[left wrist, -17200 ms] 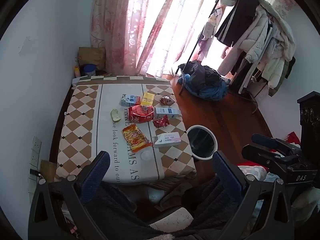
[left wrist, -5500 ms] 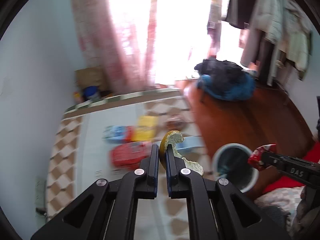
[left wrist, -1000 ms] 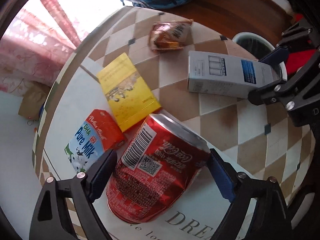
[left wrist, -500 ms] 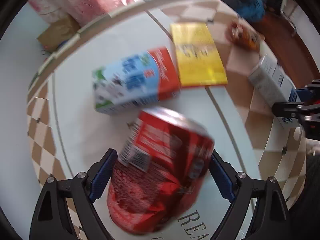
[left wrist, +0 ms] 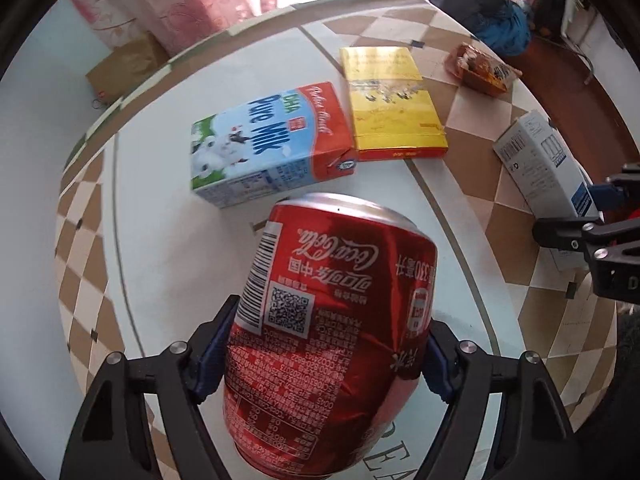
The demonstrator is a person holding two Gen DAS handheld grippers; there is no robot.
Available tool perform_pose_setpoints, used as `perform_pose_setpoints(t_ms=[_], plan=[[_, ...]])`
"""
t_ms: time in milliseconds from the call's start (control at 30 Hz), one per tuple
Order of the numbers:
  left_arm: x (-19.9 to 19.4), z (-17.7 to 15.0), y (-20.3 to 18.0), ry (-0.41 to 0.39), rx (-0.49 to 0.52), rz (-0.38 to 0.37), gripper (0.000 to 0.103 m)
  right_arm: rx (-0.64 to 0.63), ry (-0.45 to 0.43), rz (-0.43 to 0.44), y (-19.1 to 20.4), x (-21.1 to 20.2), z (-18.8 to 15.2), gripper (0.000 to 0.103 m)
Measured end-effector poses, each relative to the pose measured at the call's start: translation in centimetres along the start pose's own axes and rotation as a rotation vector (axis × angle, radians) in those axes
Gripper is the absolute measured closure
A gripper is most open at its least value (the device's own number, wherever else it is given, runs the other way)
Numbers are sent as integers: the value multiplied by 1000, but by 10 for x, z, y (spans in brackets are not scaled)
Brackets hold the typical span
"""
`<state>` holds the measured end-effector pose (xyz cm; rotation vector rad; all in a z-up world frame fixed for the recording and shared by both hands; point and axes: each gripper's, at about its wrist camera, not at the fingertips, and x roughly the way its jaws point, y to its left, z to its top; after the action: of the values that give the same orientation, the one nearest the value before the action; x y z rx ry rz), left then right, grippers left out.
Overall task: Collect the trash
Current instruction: 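Carry the white box and the can over the white bin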
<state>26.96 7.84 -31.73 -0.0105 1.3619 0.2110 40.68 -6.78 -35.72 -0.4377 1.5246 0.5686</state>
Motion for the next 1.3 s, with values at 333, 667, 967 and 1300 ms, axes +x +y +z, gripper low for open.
perform_pose_setpoints(t_ms=[333,667,967,1300], plan=[[-67,-51,-19,-140,-106,76,26,55,-89,43,0,-16,-37,66],[-135,-44,-38,-249,-165,67,26,127,-245,163,-23,-80,-95,66],[-194,-14,-108,-366,-81,3,26,227,-400,228,-100,-164,-149,66],[-181,50,-233,-366,70,-136,26,426,-460,167,-235,-197,-201,66]])
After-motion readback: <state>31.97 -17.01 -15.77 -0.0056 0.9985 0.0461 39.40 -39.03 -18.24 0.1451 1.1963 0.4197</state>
